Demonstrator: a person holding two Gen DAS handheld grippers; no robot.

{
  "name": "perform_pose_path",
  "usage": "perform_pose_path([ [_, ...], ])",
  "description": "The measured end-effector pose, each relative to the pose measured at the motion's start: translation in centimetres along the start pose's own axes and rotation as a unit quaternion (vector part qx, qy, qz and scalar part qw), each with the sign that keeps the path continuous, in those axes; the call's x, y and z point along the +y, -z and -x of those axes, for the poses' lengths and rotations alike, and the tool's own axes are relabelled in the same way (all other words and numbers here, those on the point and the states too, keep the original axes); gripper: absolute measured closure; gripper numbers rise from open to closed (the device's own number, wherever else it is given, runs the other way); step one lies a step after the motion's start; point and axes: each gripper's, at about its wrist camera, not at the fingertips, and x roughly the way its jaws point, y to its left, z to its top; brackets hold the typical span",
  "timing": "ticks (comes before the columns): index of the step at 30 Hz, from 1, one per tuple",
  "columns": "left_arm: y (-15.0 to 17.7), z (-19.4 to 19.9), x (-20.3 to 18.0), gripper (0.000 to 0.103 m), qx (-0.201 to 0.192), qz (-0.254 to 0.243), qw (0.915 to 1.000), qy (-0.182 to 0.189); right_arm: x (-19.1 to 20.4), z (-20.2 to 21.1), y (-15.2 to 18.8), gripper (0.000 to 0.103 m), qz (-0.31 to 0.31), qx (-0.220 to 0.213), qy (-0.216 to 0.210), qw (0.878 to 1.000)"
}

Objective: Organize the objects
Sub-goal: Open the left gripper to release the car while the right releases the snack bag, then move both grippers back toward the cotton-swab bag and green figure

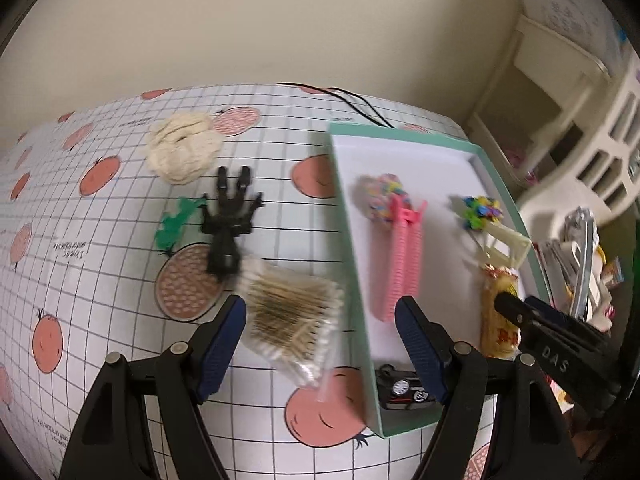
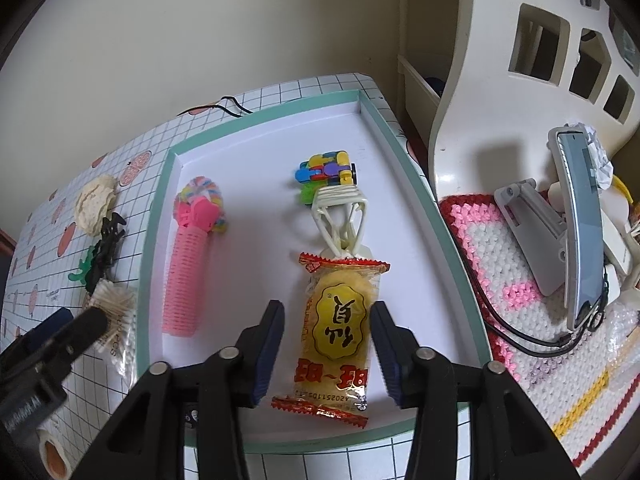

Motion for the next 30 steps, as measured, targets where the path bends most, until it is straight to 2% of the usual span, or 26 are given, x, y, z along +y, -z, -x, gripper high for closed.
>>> perform_pose_path([
  [3,-0.2,0.1,0.8,0.025,-0.004,0.02,0.9998,-0.004,0.1,0.0,0.1,0.043,0.001,0.0,0.0,1.0],
  [7,-0.2,0.1,1.7,0.024,-0.004,0.036,0.9992,-0.013,0.4,0.0,0.2,0.029,0.006,-0.002,0.001,1.0],
  [8,-0.1,0.1,2.0,0.022,-0.003,0.04,0.999,-0.017,0.5,0.0,0.2,0.027,0.008,-0.003,0.002,1.0],
  [10,-0.1,0.0,2.3,0.01,-0.003,0.048,0.9986,-0.02,0.6,0.0,0.3,0.022,0.009,-0.003,0.001,1.0],
  [14,-0.1,0.0,3.1,0.01,-0.005,0.065,0.9976,-0.023,0.8,0.0,0.3,0.014,0.011,-0.006,-0.001,1.0],
  [18,-0.1,0.3,3.6,0.004,-0.017,0.069,0.997,-0.031,0.9,0.1,0.3,0.001,0.017,-0.009,-0.002,1.0],
  [30,-0.6,1.2,5.4,0.004,-0.043,0.082,0.9946,-0.047,1.5,0.3,0.3,0.0,0.019,-0.018,-0.001,1.0],
])
